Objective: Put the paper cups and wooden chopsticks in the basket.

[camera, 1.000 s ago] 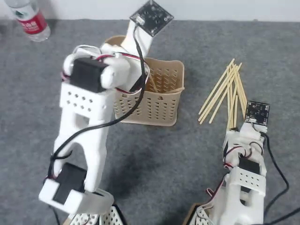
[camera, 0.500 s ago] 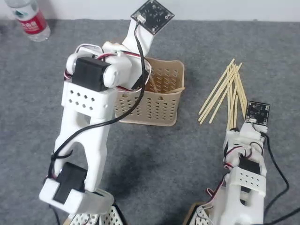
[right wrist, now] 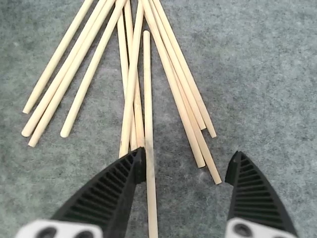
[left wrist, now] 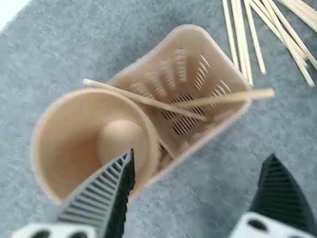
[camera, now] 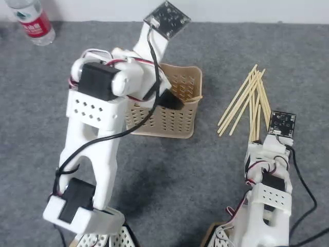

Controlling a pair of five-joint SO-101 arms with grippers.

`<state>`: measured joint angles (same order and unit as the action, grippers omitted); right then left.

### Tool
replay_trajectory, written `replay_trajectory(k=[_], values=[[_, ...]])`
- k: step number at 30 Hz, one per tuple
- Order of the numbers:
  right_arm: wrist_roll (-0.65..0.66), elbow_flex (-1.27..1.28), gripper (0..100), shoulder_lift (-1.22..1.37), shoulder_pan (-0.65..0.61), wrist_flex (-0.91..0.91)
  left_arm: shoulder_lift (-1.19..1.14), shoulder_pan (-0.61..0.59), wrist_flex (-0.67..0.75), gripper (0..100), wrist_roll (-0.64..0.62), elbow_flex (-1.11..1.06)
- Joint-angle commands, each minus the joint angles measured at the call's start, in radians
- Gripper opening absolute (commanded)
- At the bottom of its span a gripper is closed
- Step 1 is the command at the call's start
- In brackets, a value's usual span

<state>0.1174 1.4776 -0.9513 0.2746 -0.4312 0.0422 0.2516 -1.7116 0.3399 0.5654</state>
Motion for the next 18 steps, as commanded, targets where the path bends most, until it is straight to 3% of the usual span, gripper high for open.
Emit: replay_trajectory(k=[1,6,18], values=[[0.011,-0.006,26.3,-0.013,-0.005,0.021,0.012,-0.149,0.06,38,-0.071,0.22],[0.011,-0.006,26.3,-0.013,-0.005,0.021,0.0,-0.31,0.126,38,-0.305,0.394],[0.011,-0.006,26.3,-0.012,-0.005,0.021,0.003,-0.345,0.377,38,-0.101,-0.262]])
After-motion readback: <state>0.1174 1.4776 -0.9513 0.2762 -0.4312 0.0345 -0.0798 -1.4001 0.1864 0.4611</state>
